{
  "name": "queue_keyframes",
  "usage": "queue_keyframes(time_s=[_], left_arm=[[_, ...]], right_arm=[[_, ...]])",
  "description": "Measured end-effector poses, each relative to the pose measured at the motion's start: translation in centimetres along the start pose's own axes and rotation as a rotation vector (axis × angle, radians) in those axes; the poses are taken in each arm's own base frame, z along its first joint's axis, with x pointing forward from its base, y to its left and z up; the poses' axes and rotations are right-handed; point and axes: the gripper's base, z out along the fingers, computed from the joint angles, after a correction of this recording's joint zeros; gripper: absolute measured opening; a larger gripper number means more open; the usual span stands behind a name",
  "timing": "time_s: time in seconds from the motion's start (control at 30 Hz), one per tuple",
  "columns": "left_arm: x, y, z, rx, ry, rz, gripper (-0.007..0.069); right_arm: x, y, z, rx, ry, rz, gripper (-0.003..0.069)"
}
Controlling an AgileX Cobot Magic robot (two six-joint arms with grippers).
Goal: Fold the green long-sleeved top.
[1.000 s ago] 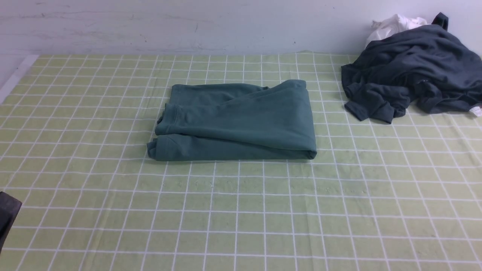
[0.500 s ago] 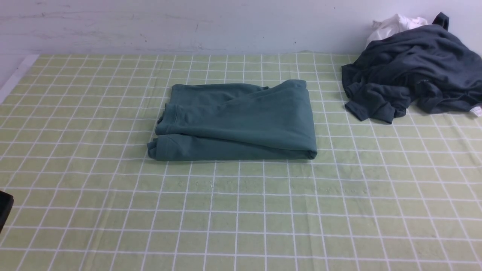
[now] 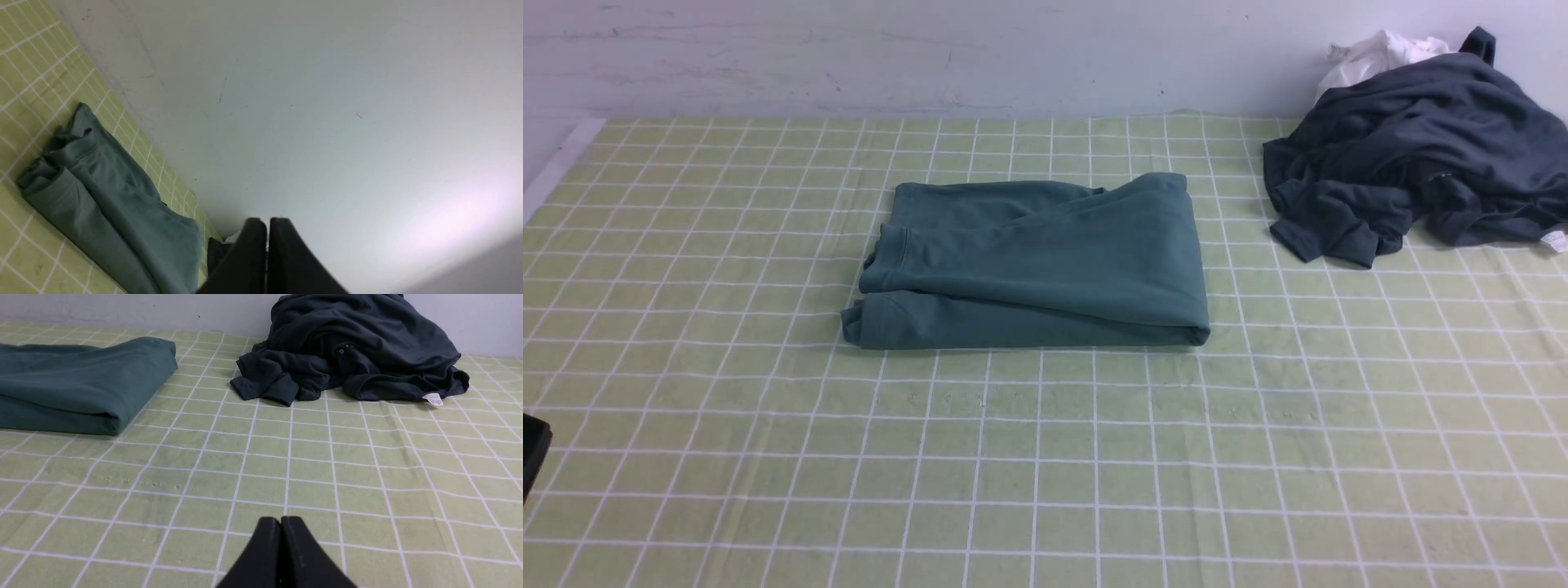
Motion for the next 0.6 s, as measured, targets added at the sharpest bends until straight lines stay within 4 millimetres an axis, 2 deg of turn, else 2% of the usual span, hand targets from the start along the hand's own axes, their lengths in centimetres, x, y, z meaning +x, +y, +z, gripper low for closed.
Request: queue_keyframes(time_s=[0.6], left_arm=[[-0.10, 0.39, -0.36, 0.007, -0.031, -0.030, -0.0004]], right_arm=[[0.01, 0.00, 0.00, 0.000, 0.001, -0.003, -0.0007]])
